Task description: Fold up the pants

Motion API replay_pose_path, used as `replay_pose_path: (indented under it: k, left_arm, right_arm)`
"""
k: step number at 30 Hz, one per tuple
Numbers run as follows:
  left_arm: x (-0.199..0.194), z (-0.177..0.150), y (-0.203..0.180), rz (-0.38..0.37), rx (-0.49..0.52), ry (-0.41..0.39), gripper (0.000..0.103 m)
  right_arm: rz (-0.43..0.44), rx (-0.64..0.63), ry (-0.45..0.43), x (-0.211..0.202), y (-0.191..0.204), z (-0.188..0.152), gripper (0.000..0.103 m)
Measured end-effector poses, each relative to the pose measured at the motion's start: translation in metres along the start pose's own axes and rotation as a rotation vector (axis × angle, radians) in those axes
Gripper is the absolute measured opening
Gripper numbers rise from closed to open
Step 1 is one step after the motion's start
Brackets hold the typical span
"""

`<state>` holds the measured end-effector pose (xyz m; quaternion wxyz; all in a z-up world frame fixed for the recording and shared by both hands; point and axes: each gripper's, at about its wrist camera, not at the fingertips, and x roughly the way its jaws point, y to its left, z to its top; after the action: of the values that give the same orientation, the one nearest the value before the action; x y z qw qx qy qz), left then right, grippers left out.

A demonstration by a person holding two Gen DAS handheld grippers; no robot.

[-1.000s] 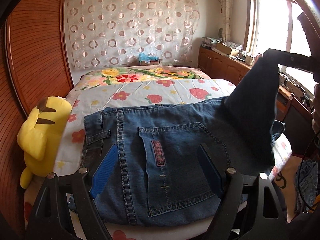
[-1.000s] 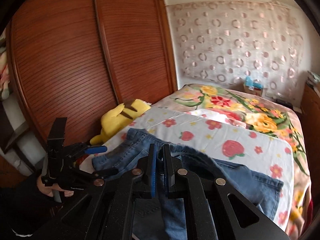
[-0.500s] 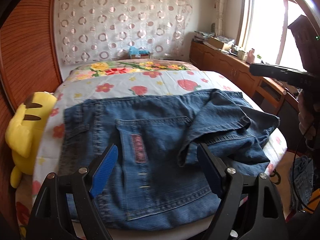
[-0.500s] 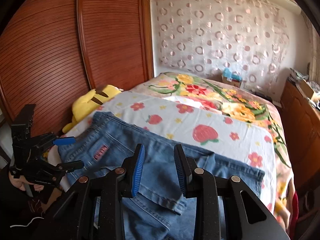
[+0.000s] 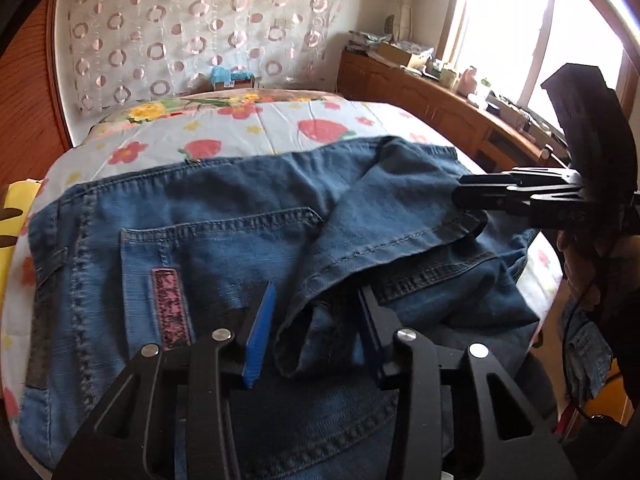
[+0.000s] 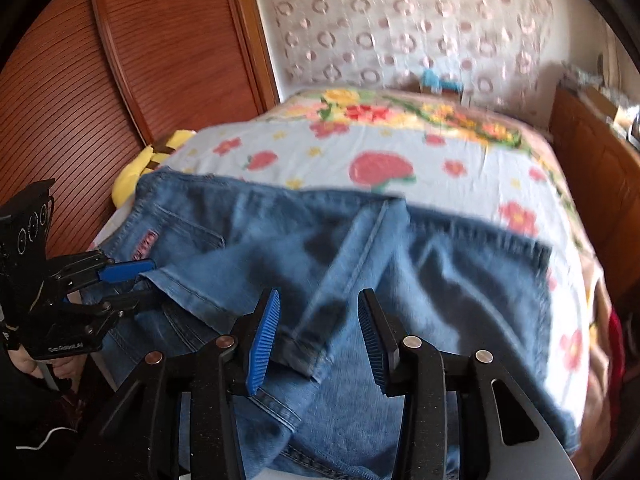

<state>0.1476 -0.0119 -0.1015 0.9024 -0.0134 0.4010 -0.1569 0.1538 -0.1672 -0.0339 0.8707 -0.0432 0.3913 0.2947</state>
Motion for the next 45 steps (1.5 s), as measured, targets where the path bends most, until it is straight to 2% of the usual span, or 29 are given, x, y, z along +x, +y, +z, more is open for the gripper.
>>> replay_pose_path:
  k: [3,4,5,7,9,11,17,23,27,32,38,45]
  left_arm:
    - [0.002,-0.004,-0.002,-0.018,0.011,0.001,0.027]
    - [0.000,-0.005,-0.004,-0.021,0.017,-0.005,0.018]
    - [-0.003,-0.006,-0.006,-0.016,0.030,-0.021,0.013]
    - [-0.013,-0.006,-0.013,-0.019,0.064,-0.047,0.010]
    - [-0.023,-0.004,-0.019,-0.019,0.082,-0.064,0.009]
    - [-0.032,-0.002,-0.019,-0.015,0.086,-0.080,0.008]
    - [-0.084,0.011,-0.018,-0.019,0.074,-0.176,0.008]
    - [-0.132,0.021,-0.004,0.010,0.048,-0.239,0.008]
    - [-0.156,0.022,0.012,0.045,0.028,-0.258,0.008]
    - [-0.178,0.018,0.036,0.069,-0.024,-0.268,0.008]
    - [-0.176,0.002,0.055,0.110,-0.075,-0.227,0.008]
    - [-0.148,-0.031,0.085,0.156,-0.159,-0.155,0.008]
  right_arm:
    - [0.022,0.034,0.034,0.005,0.000,-0.005,0.043]
    - [0.051,0.049,0.060,0.009,0.000,-0.005,0.042]
    - [0.076,0.061,0.076,0.013,-0.002,-0.004,0.042]
    - [0.088,0.068,0.072,0.012,0.003,-0.002,0.039]
    - [0.117,0.058,0.063,0.007,0.010,0.002,0.022]
    - [0.127,0.039,0.042,-0.001,0.019,0.009,0.019]
    - [0.154,-0.021,-0.087,-0.046,0.053,0.045,0.016]
    - [0.186,-0.109,-0.205,-0.086,0.107,0.094,0.016]
    - [0.214,-0.139,-0.245,-0.093,0.132,0.110,0.016]
    - [0.260,-0.161,-0.251,-0.098,0.150,0.119,0.016]
    - [0.310,-0.184,-0.227,-0.064,0.150,0.143,0.016]
    - [0.302,-0.217,-0.129,0.017,0.164,0.168,0.016]
